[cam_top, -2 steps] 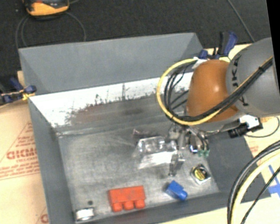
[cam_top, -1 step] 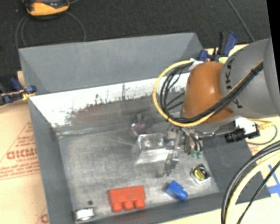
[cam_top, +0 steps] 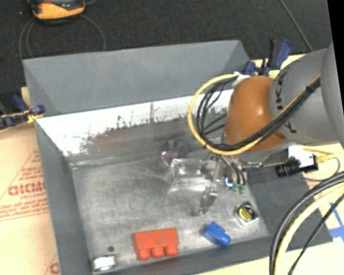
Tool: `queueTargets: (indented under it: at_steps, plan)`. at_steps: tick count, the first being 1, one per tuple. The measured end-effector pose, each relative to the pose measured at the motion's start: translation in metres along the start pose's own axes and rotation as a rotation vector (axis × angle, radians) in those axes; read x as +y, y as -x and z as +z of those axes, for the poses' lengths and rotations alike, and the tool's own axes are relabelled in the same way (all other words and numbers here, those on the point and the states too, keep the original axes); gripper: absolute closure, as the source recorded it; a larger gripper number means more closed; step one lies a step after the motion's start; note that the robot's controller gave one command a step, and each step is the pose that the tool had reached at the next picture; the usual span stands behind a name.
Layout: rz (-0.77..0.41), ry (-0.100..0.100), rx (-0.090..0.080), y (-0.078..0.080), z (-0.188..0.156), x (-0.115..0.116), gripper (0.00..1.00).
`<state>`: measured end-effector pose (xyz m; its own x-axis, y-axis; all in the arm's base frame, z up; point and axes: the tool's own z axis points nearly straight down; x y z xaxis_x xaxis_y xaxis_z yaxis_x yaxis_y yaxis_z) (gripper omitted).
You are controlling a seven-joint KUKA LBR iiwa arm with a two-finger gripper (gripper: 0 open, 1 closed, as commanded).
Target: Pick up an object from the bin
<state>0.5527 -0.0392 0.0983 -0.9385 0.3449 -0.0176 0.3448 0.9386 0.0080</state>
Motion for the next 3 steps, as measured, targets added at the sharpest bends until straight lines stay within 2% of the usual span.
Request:
queueTargets:
  at_steps: [1, 2, 3]
  plan:
    - [0.002, -0.004, 0.004, -0.001, 0.002, -0.002, 1.00]
    - [-0.003, -0.006, 0.014, 0.001, -0.024, -0.002, 1.00]
    - [-0.005, -0.006, 0.015, 0.001, -0.032, -0.002, 1.00]
